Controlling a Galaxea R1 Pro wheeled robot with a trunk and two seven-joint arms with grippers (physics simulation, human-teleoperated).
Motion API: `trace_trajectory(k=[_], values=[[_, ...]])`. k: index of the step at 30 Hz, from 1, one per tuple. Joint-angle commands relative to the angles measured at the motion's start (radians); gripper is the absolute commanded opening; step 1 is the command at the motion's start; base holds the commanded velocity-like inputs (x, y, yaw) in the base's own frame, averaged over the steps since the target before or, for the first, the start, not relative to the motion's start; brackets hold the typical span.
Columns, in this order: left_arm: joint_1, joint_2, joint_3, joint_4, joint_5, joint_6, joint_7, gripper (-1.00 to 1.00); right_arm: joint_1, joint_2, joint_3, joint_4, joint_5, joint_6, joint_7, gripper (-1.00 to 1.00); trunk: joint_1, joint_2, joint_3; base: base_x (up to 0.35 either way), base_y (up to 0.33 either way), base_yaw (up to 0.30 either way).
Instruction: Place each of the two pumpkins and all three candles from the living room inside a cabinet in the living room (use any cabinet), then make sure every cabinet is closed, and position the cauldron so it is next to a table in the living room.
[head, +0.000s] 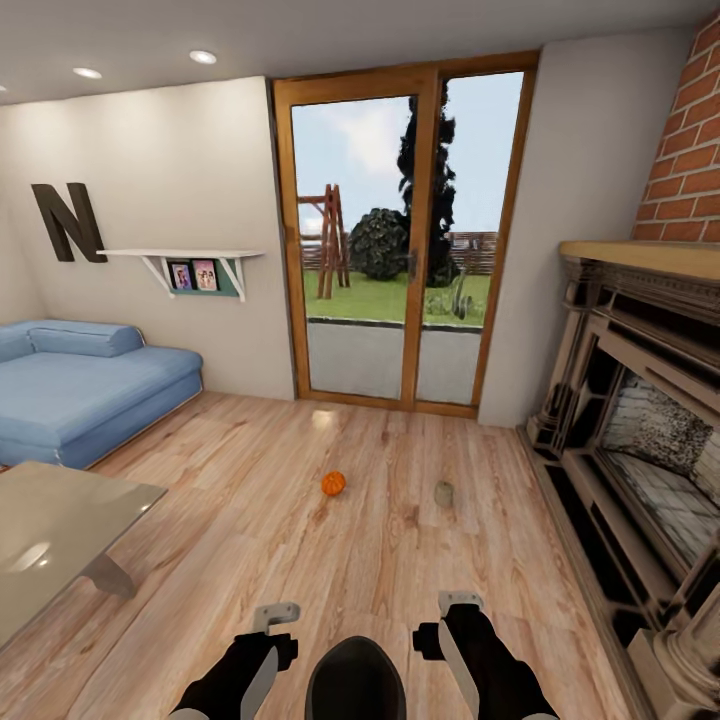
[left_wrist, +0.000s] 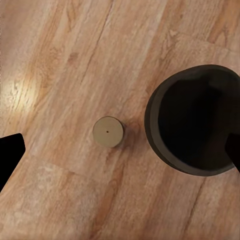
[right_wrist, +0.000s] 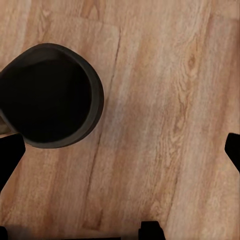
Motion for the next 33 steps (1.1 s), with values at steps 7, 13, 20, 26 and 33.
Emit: trace_trajectory(k=[7,13,20,26,33], values=[[0.000,0.000,0.000,0.000,0.000,0.000,0.000,1.00,0.000,0.000,0.000,0.001,0.001,-0.008,0.000,1.00,0.019,-0.035,-0.016,0.000,0.000,0.000],[0.000,0.000,0.000,0.000,0.000,0.000,0.000,1.00,0.000,0.000,0.005,0.006,0.003,-0.032,0.000,1.00,0.042,-0.077,-0.034,0.000,0.000,0.000],[0.000,0.001,0.000,0.000,-0.001,0.000,0.000,1.00,0.000,0.000,0.015,0.008,0.006,-0.039,-0.002,1.00,0.069,-0.126,-0.056,0.000,0.000,0.000],[0.000,0.001,0.000,0.000,-0.001,0.000,0.000,1.00,0.000,0.000,0.020,0.009,0.006,-0.046,-0.002,1.00,0.092,-0.168,-0.075,0.000,0.000,0.000],[0.000,0.002,0.000,0.000,0.000,0.000,0.000,1.00,0.000,0.000,0.046,0.009,0.004,-0.067,-0.001,1.00,0.119,-0.217,-0.097,0.000,0.000,0.000]])
